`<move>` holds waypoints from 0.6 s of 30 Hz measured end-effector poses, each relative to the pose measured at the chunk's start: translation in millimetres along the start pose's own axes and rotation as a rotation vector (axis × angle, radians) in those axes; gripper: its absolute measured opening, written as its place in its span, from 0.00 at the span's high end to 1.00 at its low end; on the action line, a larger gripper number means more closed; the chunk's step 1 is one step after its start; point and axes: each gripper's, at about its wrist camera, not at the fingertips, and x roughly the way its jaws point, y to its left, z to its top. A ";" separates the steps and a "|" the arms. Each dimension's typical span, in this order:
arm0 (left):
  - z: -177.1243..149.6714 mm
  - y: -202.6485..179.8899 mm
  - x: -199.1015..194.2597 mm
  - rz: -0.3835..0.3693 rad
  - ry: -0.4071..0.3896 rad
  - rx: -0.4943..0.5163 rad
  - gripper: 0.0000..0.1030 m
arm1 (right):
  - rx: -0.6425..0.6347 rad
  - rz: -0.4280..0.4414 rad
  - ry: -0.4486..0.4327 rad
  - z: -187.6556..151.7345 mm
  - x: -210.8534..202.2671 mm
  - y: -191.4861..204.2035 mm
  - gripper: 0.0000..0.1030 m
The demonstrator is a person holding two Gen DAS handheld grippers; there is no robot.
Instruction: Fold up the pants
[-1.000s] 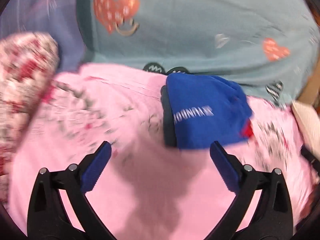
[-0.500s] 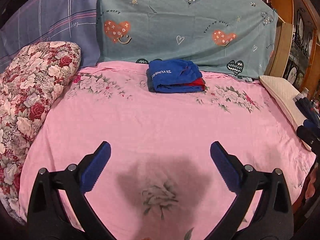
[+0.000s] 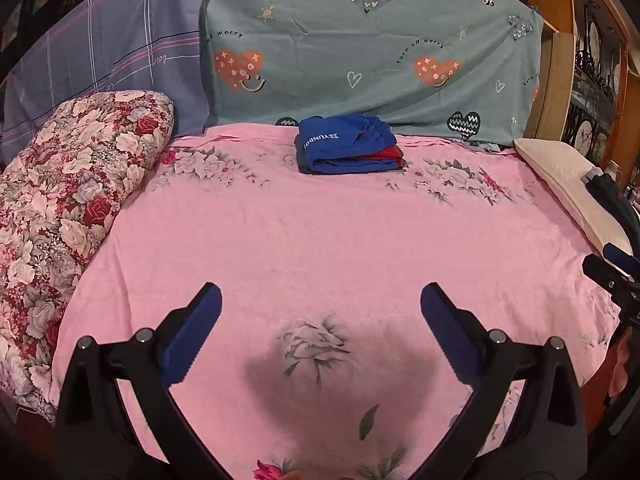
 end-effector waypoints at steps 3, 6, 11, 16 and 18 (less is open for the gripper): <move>-0.1 -0.5 -2.9 0.028 -0.012 0.008 0.02 | -0.003 -0.001 -0.004 -1.9 -3.0 1.8 0.01; -0.1 -1.1 -3.3 0.039 -0.014 0.012 0.02 | -0.004 0.001 -0.005 -4.0 -4.7 3.7 0.01; 0.2 -0.8 -2.4 0.046 -0.015 0.014 0.02 | -0.013 0.005 0.003 -5.9 -2.9 6.1 0.01; -0.3 -0.9 -0.6 0.049 -0.014 0.013 0.02 | -0.015 0.005 0.008 -6.8 -1.0 7.2 0.01; -0.3 -0.5 -0.1 0.052 -0.016 0.015 0.02 | -0.015 0.006 0.009 -7.1 -0.3 7.3 0.01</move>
